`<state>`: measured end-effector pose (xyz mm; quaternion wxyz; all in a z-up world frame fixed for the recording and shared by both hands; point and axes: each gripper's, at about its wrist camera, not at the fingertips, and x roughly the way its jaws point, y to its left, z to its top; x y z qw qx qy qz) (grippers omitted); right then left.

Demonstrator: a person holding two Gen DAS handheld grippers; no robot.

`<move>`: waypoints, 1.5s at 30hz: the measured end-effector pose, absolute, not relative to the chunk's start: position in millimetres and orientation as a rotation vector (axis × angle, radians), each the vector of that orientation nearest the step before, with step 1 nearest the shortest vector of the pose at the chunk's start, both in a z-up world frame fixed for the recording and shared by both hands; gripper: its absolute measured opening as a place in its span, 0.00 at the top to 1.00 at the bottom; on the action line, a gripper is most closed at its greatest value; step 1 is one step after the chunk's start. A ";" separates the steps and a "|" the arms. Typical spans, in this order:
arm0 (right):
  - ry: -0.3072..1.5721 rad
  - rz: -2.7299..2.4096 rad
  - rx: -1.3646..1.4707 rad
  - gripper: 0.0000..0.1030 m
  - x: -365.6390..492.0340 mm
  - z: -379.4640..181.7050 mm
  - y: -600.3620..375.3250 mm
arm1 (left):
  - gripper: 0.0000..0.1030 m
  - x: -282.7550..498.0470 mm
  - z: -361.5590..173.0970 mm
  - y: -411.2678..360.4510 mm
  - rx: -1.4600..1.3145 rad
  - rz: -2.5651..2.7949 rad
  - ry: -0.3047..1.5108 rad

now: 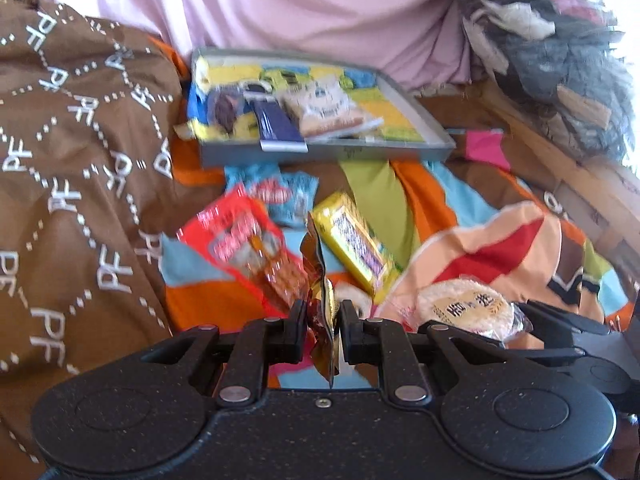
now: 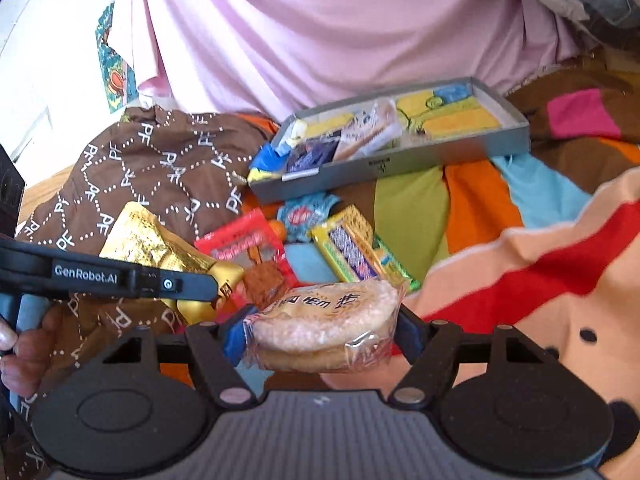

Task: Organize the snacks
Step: 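Lower the gold pack and rice cake into the tray and open both tools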

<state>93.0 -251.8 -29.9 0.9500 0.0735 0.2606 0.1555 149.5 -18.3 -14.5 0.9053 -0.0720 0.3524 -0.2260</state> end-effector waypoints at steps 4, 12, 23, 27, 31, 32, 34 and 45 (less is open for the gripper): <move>0.500 0.343 0.106 0.27 110.3 -13.3 -253.5 | 0.82 165.8 0.6 -11.3 -0.170 -0.427 0.712; 0.422 0.360 0.034 0.26 187.4 34.8 -264.4 | 0.82 250.8 44.8 -5.5 -0.209 -0.381 0.659; 0.379 0.265 -0.002 0.26 330.0 78.3 -255.3 | 0.82 378.1 71.8 -31.5 -0.231 -0.361 0.637; 0.408 0.252 0.017 0.26 366.1 74.5 -250.3 | 0.82 406.0 59.3 -34.4 -0.249 -0.334 0.678; 0.429 0.234 0.024 0.26 383.2 61.8 -249.5 | 0.81 418.8 47.2 -32.8 -0.266 -0.321 0.707; 0.439 0.229 0.028 0.26 387.8 57.8 -250.1 | 0.81 421.3 44.4 -34.4 -0.255 -0.317 0.713; 0.455 0.218 0.037 0.26 393.9 51.6 -251.8 | 0.81 424.2 39.7 -36.5 -0.243 -0.316 0.722; 0.425 0.162 0.073 0.00 390.7 51.1 -265.0 | 0.53 422.6 44.7 -38.2 -0.224 -0.287 0.688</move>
